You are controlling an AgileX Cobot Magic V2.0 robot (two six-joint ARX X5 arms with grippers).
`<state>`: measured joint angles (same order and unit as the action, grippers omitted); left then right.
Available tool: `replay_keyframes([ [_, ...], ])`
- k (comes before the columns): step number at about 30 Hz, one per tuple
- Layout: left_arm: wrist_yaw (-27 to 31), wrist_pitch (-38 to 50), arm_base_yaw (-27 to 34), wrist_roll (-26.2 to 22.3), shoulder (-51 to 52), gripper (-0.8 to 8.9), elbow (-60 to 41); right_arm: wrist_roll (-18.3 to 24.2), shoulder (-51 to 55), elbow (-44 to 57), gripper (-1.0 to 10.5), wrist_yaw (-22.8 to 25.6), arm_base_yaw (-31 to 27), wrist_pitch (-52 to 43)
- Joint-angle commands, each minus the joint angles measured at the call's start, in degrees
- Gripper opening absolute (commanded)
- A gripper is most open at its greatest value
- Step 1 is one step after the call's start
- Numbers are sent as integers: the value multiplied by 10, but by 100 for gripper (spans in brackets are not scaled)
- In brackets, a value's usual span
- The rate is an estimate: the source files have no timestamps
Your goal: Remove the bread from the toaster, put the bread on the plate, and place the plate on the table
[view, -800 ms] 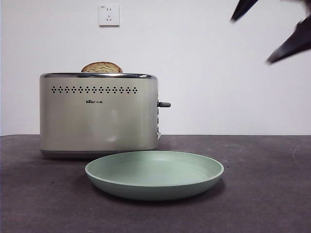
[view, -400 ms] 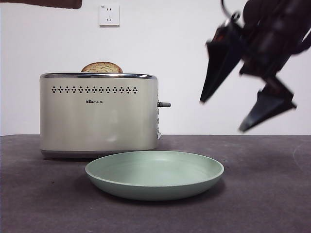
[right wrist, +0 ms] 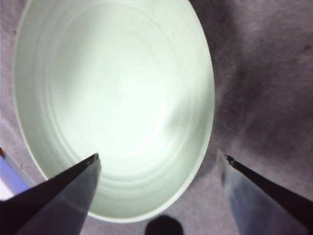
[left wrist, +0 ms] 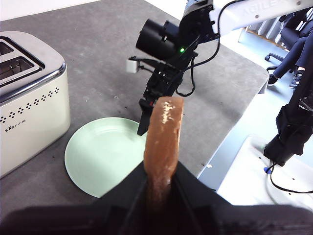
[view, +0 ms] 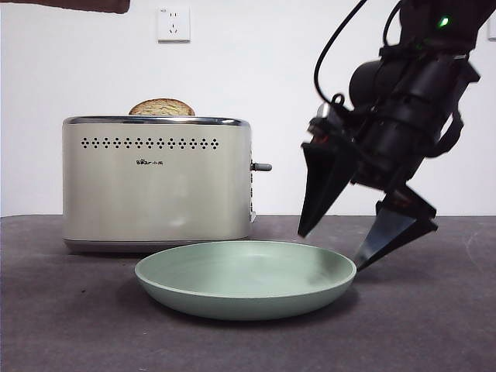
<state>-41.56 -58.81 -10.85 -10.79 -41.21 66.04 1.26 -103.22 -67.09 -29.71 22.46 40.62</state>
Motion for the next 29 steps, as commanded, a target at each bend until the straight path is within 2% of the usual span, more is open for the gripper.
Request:
replay_keyframes([
  [1,-5,4,1,6,2,-8,-2,-4,-16,-1,317,2,5,-7],
  [4,-5,4,1,6,2,-8,-2,-4,-21,-1,171,2,5,-21],
  [10,-5,4,1,8,2,-8,-2,-9,-21,-1,60,21,5,-38],
  [13,-6,5,1,17,2,-8,-2,-13,-22,-1,46,33,5,-43],
  [15,-6,5,0,17,2,-8,-2,-15,-22,-1,-19,35,5,-49],
  [21,-13,13,-1,38,1,-9,-2,-19,-22,-1,-17,57,5,-59],
  [25,-57,46,-1,78,-5,-9,-2,-28,-4,-1,-17,56,5,-52],
  [29,-86,87,-12,120,-25,-9,-2,-33,56,-1,-17,28,8,-44],
])
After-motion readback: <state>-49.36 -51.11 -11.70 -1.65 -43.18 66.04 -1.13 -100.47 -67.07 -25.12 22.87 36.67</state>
